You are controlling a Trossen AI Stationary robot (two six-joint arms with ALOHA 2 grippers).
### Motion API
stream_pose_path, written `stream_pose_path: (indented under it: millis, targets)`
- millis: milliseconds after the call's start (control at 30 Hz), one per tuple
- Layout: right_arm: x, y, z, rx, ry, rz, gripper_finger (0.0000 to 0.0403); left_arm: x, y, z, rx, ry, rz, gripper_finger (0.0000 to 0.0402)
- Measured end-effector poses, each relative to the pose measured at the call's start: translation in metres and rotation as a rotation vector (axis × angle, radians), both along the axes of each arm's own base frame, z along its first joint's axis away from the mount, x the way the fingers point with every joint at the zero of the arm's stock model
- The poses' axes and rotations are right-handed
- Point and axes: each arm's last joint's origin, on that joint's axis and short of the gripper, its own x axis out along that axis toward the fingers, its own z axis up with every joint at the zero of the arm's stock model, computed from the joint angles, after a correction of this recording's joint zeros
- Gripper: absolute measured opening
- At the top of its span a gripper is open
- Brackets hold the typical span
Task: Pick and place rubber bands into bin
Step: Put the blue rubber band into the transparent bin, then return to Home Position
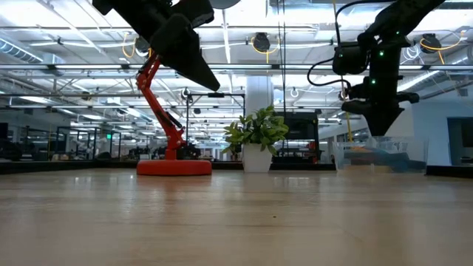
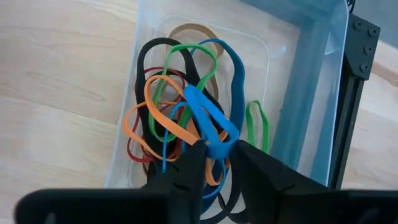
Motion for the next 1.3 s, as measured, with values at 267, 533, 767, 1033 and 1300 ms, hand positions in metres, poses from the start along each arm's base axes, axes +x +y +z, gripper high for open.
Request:
stream_pose_path:
  millis: [267,533,767,1033,1300]
  targets:
    - [0.001,-0.002,0.009,-0.107,-0.006,0.04,0.0131,-0.001,0.0,-0.001,0.009,0.021,-0.005,0.0253]
    - [0.0,0.016,0.048,-0.324,-0.195,0.172,0.0136,-0.02,-0.008,0.017,-0.05,0.013,-0.027,0.0253]
    - [0.016,0.061,0.062,-0.478,-0.438,0.501,0.0134,-0.064,-0.029,0.052,-0.114,-0.116,-0.173,0.0253]
    - [0.019,0.106,0.046,-0.505,-0.654,0.866,0.0131,-0.124,-0.001,0.043,-0.14,-0.33,0.007,0.0253]
    - [-0.011,0.124,0.017,-0.561,-0.795,0.922,0.0132,-0.17,0.025,0.021,-0.128,-0.509,0.102,0.0253]
